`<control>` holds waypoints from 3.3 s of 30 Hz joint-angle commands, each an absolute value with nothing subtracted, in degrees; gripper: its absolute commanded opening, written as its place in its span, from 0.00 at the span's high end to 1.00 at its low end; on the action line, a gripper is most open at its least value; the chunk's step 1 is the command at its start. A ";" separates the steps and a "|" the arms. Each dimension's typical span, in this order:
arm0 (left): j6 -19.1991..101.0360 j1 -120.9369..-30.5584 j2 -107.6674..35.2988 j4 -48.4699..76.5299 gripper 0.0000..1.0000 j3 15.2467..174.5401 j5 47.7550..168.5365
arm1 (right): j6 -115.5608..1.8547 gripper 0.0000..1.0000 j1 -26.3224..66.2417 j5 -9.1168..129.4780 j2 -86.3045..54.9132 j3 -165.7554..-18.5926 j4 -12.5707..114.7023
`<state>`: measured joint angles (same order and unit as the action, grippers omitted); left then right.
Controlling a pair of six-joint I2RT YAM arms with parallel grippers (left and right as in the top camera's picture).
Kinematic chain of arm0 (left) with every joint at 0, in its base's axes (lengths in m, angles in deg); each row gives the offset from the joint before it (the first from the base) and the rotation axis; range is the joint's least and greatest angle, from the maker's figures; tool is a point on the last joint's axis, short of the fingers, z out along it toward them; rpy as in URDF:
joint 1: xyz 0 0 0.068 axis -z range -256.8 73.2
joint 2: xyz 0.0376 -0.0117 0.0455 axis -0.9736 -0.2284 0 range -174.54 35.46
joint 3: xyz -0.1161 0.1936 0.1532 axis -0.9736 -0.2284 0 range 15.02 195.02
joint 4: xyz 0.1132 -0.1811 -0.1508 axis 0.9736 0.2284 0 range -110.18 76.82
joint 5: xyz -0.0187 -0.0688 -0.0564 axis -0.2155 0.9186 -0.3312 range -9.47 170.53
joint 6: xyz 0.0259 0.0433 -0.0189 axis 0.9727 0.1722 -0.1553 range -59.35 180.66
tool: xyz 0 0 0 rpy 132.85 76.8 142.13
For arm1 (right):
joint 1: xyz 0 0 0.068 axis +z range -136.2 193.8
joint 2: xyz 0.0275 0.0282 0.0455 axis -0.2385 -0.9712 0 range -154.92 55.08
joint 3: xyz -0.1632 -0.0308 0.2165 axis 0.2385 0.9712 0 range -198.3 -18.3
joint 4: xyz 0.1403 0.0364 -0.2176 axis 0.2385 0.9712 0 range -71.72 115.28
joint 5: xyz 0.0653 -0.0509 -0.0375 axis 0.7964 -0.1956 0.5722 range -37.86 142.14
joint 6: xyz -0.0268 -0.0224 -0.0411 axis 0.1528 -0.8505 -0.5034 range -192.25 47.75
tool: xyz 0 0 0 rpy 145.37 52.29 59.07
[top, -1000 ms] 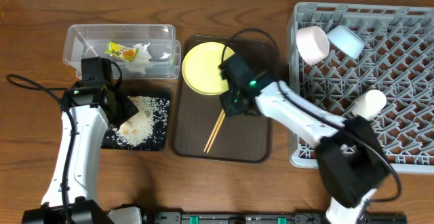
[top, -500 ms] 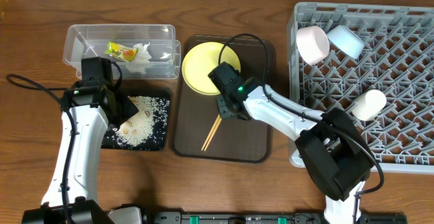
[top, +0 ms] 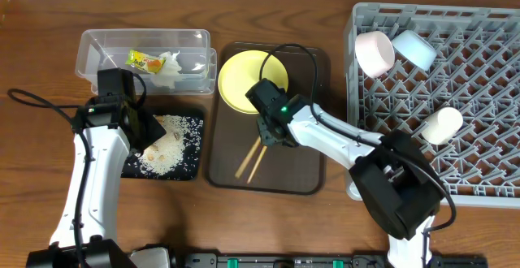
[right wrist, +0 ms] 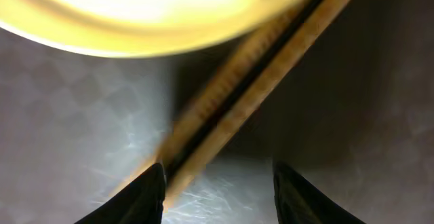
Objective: Sort waste into correct bins and load items into the dishwasher rack
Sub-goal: 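Move the right gripper to the brown tray and grasp a wooden chopstick, then carry the chopstick to the rack's left edge and release it, then return the right gripper to the tray and grasp the second chopstick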
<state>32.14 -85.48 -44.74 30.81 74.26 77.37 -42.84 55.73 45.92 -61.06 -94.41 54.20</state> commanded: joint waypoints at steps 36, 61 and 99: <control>31.82 -85.73 -44.26 30.89 0.37 74.92 77.07 | -54.47 0.99 38.02 48.10 -42.53 -94.37 63.75; 31.82 -85.73 -44.26 30.74 0.37 74.92 77.07 | -58.19 0.84 24.23 47.67 -38.53 -90.65 69.90; 31.82 -85.73 -44.26 30.54 0.33 74.92 77.07 | -47.54 0.52 55.90 52.34 -54.52 -92.53 45.13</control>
<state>32.10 -85.48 -44.74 30.46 74.26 77.37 -52.33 54.00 55.01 -52.12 -91.75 45.66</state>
